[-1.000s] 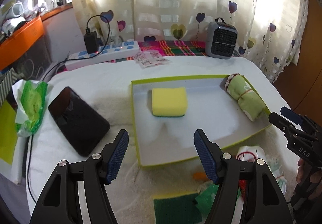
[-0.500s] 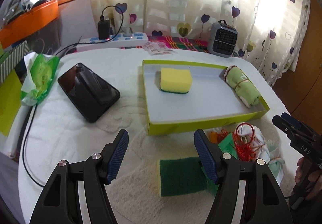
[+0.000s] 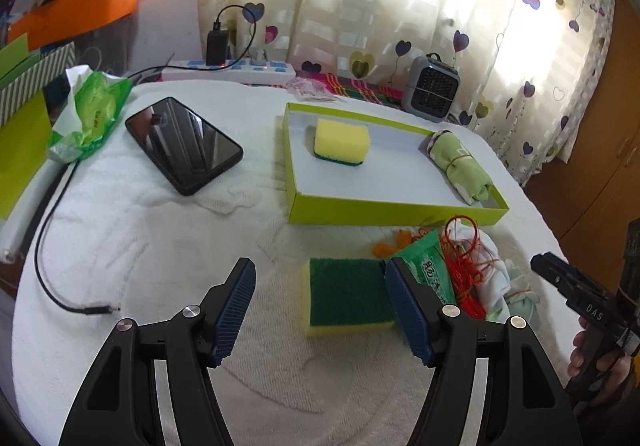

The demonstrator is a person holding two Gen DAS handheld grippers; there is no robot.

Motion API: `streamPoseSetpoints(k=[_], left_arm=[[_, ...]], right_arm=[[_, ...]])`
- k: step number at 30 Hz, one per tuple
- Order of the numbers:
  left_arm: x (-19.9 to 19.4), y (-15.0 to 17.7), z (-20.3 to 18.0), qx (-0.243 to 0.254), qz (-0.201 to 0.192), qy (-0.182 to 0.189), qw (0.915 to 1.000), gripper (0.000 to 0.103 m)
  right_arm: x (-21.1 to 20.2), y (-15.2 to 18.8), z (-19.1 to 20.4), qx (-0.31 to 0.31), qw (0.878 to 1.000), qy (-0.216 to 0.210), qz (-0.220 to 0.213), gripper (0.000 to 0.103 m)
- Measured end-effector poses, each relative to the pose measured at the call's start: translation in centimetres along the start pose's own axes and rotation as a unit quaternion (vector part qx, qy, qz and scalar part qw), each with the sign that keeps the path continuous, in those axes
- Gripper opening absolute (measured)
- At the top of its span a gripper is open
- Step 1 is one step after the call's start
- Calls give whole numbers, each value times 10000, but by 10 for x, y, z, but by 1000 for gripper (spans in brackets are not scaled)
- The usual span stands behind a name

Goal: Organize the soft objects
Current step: 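Grasp the white sock bundle with the right gripper while the left moves to the scouring sponge, then grasp the green-and-yellow scouring sponge with the left gripper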

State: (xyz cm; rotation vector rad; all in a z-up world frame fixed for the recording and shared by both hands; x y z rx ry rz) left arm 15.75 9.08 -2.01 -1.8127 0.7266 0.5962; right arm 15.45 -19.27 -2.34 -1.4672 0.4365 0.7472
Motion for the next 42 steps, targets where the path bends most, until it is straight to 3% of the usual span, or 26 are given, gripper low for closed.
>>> streamPoseSetpoints(k=[16, 29, 34, 42], left_arm=[[-2, 22, 9, -74, 156, -32, 9998, 67], [7, 31, 5, -13, 372, 123, 9992, 67], [11, 30, -3, 97, 423, 179, 9989, 67], [21, 33, -7, 265, 550, 7, 9981, 67]], right_arm=[[7, 30, 27, -39, 9986, -379, 362, 64], [16, 39, 24, -20, 9975, -246, 662, 63], [15, 38, 25, -131, 9976, -202, 642, 42], [7, 37, 17, -65, 9985, -107, 529, 36]])
Point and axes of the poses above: each gripper's, at about its wrist camera, not at the fingertips, and x roughly the way its jaws point, z to its left, y to its underside, the point moved 10 cm from there along x, roughly the way its jaws point, and after that the axes turned 8 degrees about -x, right-handed, at the moved point
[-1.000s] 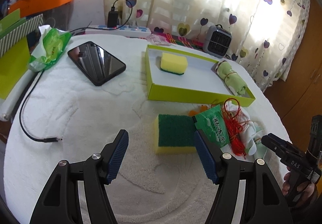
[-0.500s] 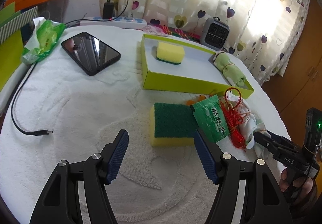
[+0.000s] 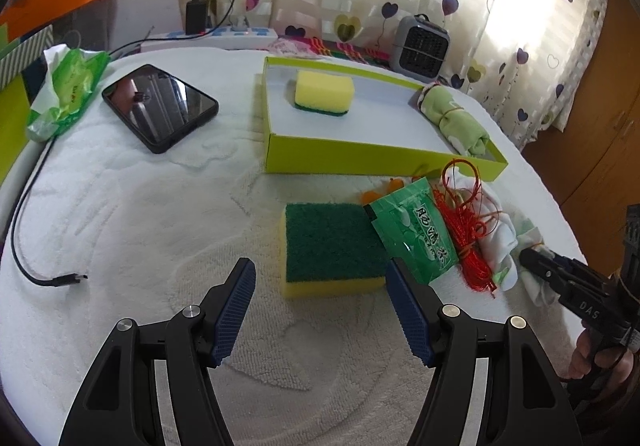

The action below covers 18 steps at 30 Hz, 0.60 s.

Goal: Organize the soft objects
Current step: 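Grasp the green-and-yellow scouring sponge with the left gripper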

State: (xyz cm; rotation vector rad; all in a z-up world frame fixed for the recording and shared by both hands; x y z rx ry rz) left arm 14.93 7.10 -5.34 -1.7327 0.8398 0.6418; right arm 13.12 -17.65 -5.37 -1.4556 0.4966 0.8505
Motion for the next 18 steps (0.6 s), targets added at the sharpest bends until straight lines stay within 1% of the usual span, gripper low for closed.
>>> streamPoseSetpoints(k=[4, 8, 12, 15, 18], left_arm=[[4, 1, -4, 55, 40, -71, 10000, 67], [9, 2, -10, 135, 79, -150, 9998, 67], [15, 0, -12, 199, 86, -280, 9994, 67], [13, -3, -8, 256, 5, -519, 9983, 67], [11, -4, -5, 167, -23, -467, 9988, 67]], right_arm=[[-6, 0, -10, 28, 9997, 215, -72, 36], [-11, -1, -19, 124, 9993, 323, -141, 36], [-11, -1, -23, 186, 9992, 325, -139, 36], [-10, -1, -22, 171, 9993, 296, -137, 36], [-10, -2, -21, 160, 9994, 266, -148, 36]])
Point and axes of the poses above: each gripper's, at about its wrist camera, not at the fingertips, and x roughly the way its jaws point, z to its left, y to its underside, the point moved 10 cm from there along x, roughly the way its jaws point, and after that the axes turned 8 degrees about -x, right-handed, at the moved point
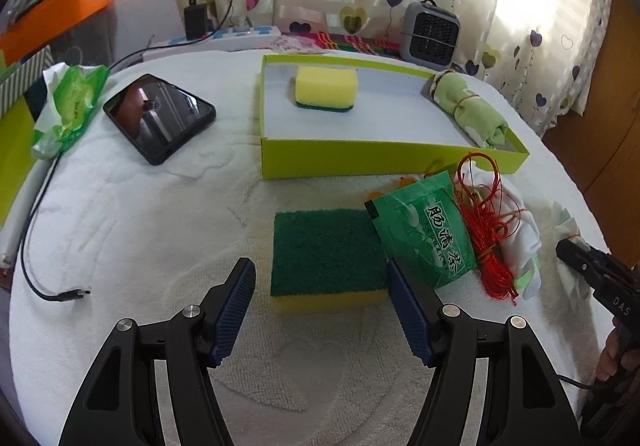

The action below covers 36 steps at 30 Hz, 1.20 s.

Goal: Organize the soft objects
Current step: 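Grasp the green-and-yellow scouring sponge with the left gripper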

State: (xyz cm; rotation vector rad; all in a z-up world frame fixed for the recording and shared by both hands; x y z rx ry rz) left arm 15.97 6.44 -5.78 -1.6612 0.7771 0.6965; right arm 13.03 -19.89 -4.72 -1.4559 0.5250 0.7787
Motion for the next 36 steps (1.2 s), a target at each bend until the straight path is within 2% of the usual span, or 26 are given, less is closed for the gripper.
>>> streamPoseSetpoints(k=[10, 16, 36], left_arm=[[4, 1, 4, -109, 42, 81, 9999, 67], [2, 2, -2, -19, 14, 144, 9999, 57], [-8, -3, 1, -64, -164, 135, 9998, 55]], right_arm=[[4, -2, 3, -12, 10000, -92, 34, 36], [5, -2, 3, 3, 9999, -114, 50, 36], [2, -3, 3, -12, 9999, -110, -2, 36]])
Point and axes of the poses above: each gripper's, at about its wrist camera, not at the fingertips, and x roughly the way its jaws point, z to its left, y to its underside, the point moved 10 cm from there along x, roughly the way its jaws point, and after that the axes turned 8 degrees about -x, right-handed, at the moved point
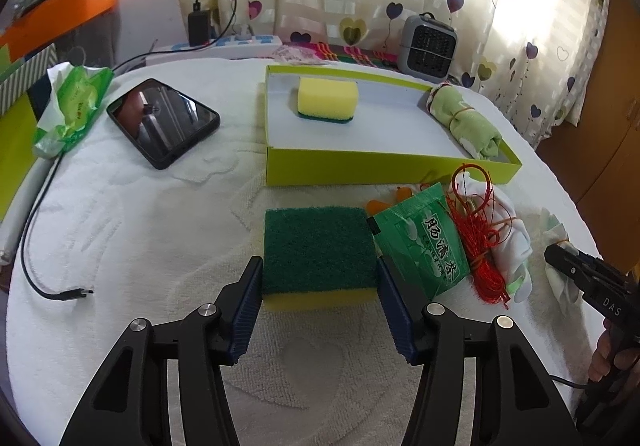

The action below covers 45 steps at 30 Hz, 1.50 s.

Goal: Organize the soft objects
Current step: 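Grasp the green-and-yellow scouring sponge with the left gripper, then carry the sock bundle into the box with the right gripper while the left carries the scouring sponge over it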

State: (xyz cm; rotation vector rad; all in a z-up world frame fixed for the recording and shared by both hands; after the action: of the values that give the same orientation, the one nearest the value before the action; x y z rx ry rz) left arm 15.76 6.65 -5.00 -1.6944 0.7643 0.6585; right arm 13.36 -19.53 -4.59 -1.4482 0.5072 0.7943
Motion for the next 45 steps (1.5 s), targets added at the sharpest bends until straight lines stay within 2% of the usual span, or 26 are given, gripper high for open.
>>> streamPoseSetpoints(k=[24, 35, 45], left_arm=[[-26, -21, 0, -5, -357, -23, 9994, 55], [-25, -25, -1, 21, -369, -13, 9993, 55], [-19, -48, -8, 88, -372, 71, 9992, 55]], right_arm=[[-11, -20, 6, -116, 9996, -60, -236, 36], [-13, -31, 11, -189, 9993, -85, -320, 36], [-10, -56, 22, -376, 9983, -177, -415, 36]])
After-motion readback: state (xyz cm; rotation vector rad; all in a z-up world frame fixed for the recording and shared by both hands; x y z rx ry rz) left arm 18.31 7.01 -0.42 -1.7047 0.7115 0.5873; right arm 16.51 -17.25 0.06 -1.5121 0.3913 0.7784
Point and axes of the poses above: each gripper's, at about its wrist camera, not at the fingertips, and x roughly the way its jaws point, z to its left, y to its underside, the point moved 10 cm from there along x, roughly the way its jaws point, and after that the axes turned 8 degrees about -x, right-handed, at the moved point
